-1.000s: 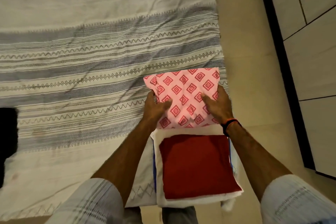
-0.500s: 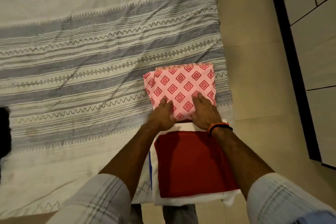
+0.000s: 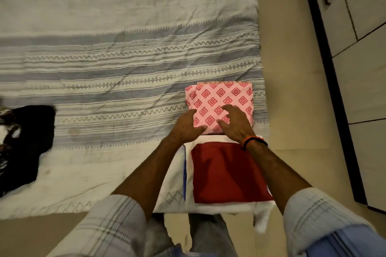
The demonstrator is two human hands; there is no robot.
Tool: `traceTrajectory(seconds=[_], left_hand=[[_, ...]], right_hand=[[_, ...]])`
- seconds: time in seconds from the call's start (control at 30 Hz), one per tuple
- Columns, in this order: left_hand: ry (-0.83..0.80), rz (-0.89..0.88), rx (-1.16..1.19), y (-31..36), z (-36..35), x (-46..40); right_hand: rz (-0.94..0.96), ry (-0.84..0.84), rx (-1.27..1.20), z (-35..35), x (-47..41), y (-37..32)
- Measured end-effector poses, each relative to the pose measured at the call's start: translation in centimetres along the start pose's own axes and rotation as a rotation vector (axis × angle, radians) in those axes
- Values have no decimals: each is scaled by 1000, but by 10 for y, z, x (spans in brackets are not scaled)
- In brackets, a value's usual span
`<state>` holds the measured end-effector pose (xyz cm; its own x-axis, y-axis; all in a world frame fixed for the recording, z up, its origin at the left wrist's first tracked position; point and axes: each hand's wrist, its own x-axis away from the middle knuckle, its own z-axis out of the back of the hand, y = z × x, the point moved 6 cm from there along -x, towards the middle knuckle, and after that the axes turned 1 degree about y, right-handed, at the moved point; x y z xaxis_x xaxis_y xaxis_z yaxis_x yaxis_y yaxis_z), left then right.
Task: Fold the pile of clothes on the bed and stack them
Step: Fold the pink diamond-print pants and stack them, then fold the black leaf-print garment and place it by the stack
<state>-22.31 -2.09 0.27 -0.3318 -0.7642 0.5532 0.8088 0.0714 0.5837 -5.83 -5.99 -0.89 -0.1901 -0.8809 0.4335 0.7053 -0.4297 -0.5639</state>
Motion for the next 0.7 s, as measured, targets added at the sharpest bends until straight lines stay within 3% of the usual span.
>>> traceTrajectory(seconds=[0.23, 0.7], left_hand=[[157, 125, 183, -72, 70, 79], [472, 313, 350, -324, 211, 288]], right_hand=[[172, -38, -26, -37, 37, -110], [483, -197, 41, -229, 150, -362]])
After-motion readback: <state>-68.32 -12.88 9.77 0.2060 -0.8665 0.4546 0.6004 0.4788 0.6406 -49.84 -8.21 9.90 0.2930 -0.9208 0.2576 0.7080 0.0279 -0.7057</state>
